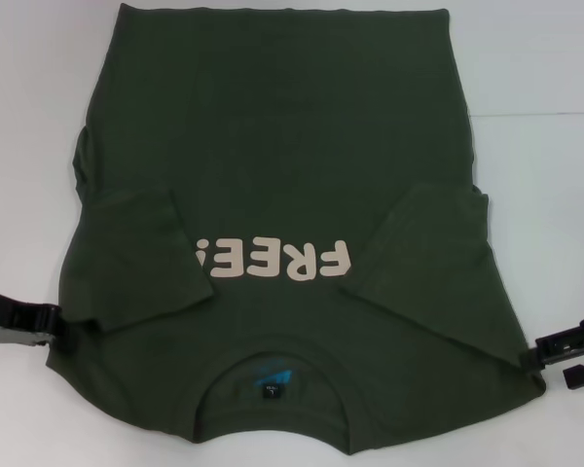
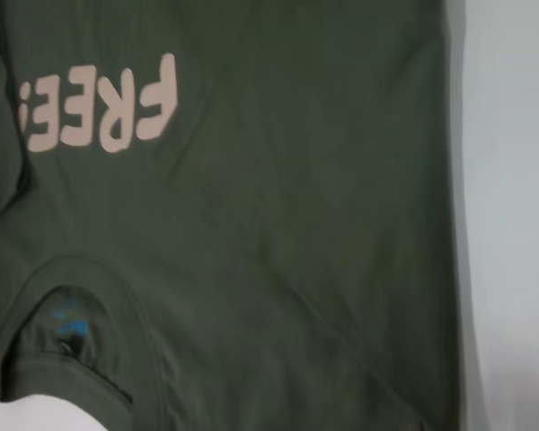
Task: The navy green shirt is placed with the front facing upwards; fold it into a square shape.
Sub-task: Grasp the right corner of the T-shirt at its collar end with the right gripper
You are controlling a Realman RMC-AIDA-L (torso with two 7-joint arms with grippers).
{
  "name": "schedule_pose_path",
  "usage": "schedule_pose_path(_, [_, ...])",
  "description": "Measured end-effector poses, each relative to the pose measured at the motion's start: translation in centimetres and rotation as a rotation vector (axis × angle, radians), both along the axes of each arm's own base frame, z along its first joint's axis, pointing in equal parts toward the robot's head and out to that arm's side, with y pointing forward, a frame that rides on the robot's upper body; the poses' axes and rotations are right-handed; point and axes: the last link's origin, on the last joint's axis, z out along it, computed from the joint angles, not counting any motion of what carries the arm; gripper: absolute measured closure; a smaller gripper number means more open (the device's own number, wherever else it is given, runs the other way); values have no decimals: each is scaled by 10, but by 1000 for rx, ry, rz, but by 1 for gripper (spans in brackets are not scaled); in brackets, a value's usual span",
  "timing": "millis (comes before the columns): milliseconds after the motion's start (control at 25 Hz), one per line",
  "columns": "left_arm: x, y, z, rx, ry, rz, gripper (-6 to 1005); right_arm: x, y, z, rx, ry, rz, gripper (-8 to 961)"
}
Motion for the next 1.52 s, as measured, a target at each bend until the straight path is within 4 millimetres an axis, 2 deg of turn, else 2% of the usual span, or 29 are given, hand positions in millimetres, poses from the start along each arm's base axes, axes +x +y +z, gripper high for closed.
schedule_pose_path(360, [1, 1, 0, 4, 1, -3, 969, -3, 1, -10, -5, 10, 5, 39])
schedule_pose_path(1520, [2, 3, -1, 8, 1, -8, 969, -7, 1, -23, -16, 25, 8, 38])
